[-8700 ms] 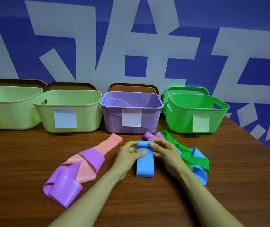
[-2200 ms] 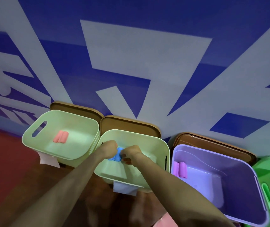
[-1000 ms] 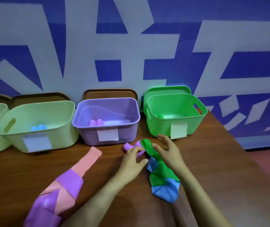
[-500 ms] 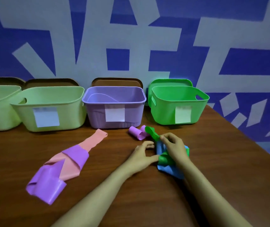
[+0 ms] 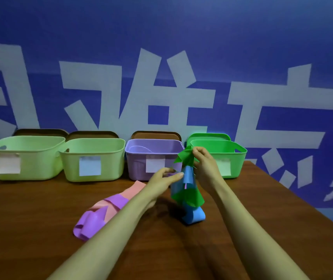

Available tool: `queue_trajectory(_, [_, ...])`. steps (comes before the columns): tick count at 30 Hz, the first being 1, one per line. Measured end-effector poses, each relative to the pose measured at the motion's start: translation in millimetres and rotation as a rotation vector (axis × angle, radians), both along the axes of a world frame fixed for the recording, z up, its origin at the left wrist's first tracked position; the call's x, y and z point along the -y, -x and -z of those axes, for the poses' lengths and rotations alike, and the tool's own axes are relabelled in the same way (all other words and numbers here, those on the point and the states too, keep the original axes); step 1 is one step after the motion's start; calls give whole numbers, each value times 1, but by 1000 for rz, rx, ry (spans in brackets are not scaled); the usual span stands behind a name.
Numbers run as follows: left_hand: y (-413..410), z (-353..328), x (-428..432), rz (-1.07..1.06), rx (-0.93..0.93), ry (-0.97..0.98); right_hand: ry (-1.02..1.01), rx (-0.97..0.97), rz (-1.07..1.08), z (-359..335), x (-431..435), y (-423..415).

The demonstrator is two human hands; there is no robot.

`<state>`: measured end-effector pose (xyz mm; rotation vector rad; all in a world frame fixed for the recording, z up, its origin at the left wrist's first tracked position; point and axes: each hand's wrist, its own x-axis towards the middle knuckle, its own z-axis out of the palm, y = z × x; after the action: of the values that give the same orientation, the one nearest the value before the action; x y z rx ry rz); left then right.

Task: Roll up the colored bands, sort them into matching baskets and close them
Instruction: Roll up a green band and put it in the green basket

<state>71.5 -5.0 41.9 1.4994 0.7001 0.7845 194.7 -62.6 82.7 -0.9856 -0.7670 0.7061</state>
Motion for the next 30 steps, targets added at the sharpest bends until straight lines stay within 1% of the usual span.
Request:
queue_trajectory(2, [3, -1, -5, -26, -81, -85, -71, -86, -11, -11, -5, 1])
queue_trajectory(3, [4, -2, -9, -16, -69, -65, -98, -114, -22, -15, -8, 3])
queue_trajectory(6, [1, -9, -16, 110, 143, 189, -101, -105, -56, -19, -16, 8])
queue_trajectory(7, [-1, -11, -18, 112, 160, 186, -96, -90, -57, -21, -20, 10])
queue_trajectory(9, [-3, -15, -24, 91, 92, 40, -84, -83, -21, -25, -29, 11])
queue_trajectory(11, [-4, -16, -37, 45, 57, -121, -68, -24, 47, -26, -40, 8])
queue_trajectory(12, [-3, -18, -44, 8, 72, -155, -44, 42, 90, -25, -45, 5])
queue_trajectory(14, [0, -24, -58, -62, 127, -172, 22, 214, 192, -19, -55, -5])
queue_trajectory(15, [1, -27, -65, -101, 155, -174, 47, 266, 235, -16, -58, -9])
queue_trajectory(17, [1, -34, -79, -177, 205, -174, 59, 230, 262, -13, -61, -16])
queue_trajectory(19, [1, -40, -89, -251, 223, -235, 55, 207, 208, -12, -62, -19])
queue_trajectory(21, [-2, -46, -92, -280, 228, -338, 111, 291, 87, -9, -60, -20])
queue_trajectory(23, [-4, -53, -88, -268, 218, -462, 203, 447, -74, -5, -57, -23])
queue_trajectory(25, [-6, -57, -82, -225, 140, -628, 265, 644, -210, -3, -55, -23])
queue_trajectory(26, [-7, -58, -82, -192, 86, -713, 263, 698, -237, -2, -54, -23])
queue_trajectory(27, [-7, -60, -81, -158, 39, -786, 230, 690, -250, -2, -53, -21])
queue_trajectory(28, [-7, -62, -82, -132, 9, -818, 178, 630, -259, -2, -54, -22])
queue_trajectory(30, [-6, -65, -83, -114, 18, -764, 113, 491, -305, -4, -51, -22])
